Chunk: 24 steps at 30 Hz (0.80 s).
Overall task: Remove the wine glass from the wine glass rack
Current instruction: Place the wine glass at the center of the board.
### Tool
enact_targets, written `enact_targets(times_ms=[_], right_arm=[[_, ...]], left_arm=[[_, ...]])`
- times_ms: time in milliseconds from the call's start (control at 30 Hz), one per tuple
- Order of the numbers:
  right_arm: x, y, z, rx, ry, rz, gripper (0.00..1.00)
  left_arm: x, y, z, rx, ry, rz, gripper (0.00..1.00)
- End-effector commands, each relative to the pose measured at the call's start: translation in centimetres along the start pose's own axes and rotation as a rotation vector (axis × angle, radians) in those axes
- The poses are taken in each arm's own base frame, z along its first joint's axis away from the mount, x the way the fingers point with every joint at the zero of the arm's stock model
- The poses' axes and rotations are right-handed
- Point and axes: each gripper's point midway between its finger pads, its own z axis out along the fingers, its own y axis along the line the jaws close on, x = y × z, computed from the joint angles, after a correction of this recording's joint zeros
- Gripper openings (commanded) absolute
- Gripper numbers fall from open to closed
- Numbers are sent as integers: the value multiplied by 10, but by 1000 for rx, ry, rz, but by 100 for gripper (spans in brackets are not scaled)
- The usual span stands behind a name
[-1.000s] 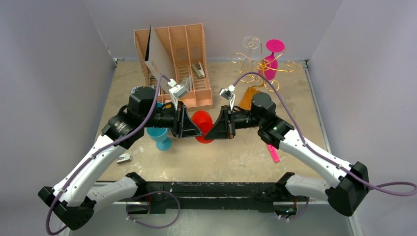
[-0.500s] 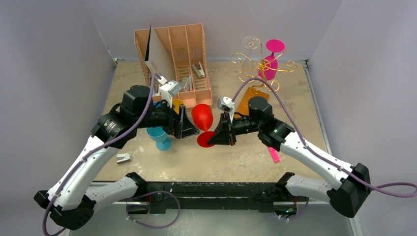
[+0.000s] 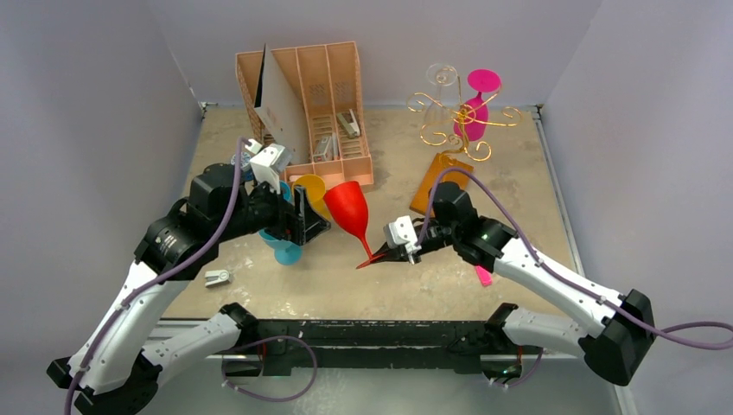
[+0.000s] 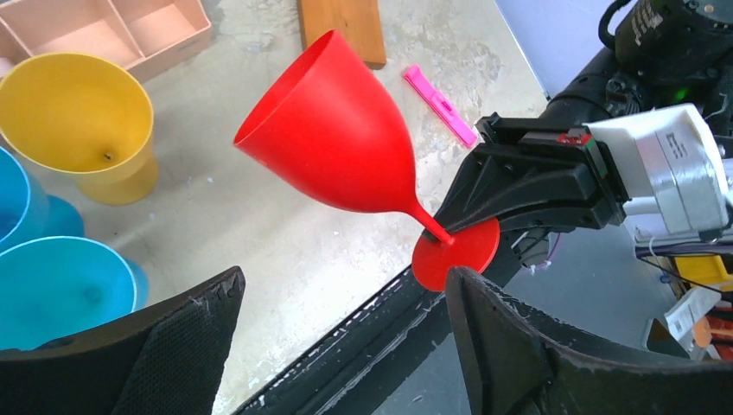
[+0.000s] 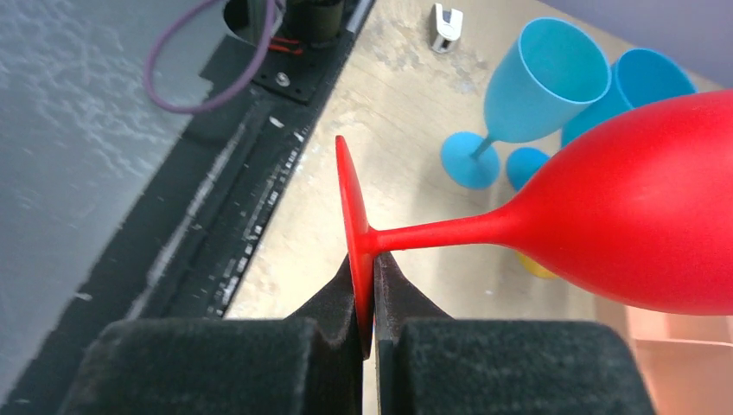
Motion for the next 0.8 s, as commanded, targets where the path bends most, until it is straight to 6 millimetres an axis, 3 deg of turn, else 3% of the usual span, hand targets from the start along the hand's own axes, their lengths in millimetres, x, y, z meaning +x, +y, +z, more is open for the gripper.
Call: enact_targets(times_ms=[0,200,333,533,667,767], right_arm=[[12,-10,-5,46,59,-244,0],[43,-5,-1,9,146,-353,0],[51,-6,3,28,165,-443,0],[52,-7,5,61,159,-531,0],[44,8,11,-13,104,-474,0],[39,12,18,-18,96,-526,0]], left_arm=[[-15,0,-8,-22,-60,31,84],[-16,-2,-2,-9,-51,22,85],[-16,-5,0,7,-44,22,85],[-11,-15,7,77,-5,39,85],[-4,-24,20,149,68,38,84],[-5,-27,24,163,80,50,84]])
